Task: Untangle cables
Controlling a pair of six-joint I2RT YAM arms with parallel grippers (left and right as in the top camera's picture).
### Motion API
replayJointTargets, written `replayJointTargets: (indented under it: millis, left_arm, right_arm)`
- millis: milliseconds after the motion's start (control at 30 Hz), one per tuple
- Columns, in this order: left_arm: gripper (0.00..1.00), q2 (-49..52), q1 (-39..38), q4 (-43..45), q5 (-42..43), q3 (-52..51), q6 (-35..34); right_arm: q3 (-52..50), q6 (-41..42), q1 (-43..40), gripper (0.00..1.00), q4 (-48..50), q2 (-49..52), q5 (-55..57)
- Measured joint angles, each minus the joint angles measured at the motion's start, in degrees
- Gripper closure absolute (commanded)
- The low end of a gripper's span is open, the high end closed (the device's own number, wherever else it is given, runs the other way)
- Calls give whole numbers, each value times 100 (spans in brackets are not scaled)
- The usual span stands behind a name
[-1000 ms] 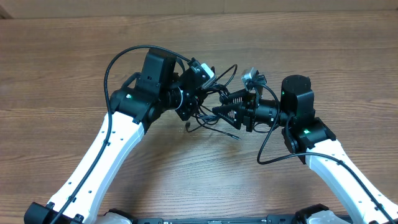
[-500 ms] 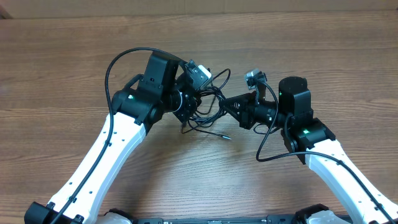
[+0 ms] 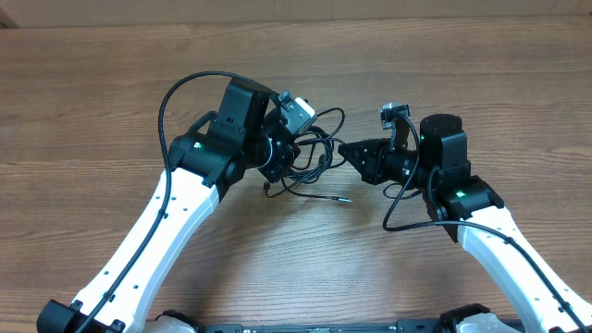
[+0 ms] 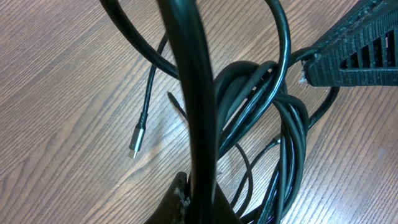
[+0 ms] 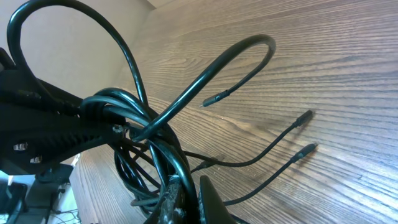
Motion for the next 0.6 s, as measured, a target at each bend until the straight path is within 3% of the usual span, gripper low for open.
replayJointTargets:
  millis: [100,167,233,267,333,400,600]
  left_arm:
    - [96,0,0,0,0,0,0]
    - [96,0,0,0,0,0,0]
    - [96,0,0,-11,-28,0,2]
    - [96,0,7,-33,-92,0,2]
    - [96,0,13,-50,-170,0,2]
    - [96,0,13,-52,-225,0,2]
    - [96,0,13,48,-258,0,-125]
  right_arm:
    - [0,20,0,96,0,0,15]
    - [0,37,0,90,0,0,39]
    - [0,42,-7,67,-4,0,87]
    - [0,35,-39,44,-17,0,144]
    - [0,92,-101,23,-28,0,236]
    - [0,76,-127,17,-39,0,291]
    - [0,81,-127,16,-50,0,234]
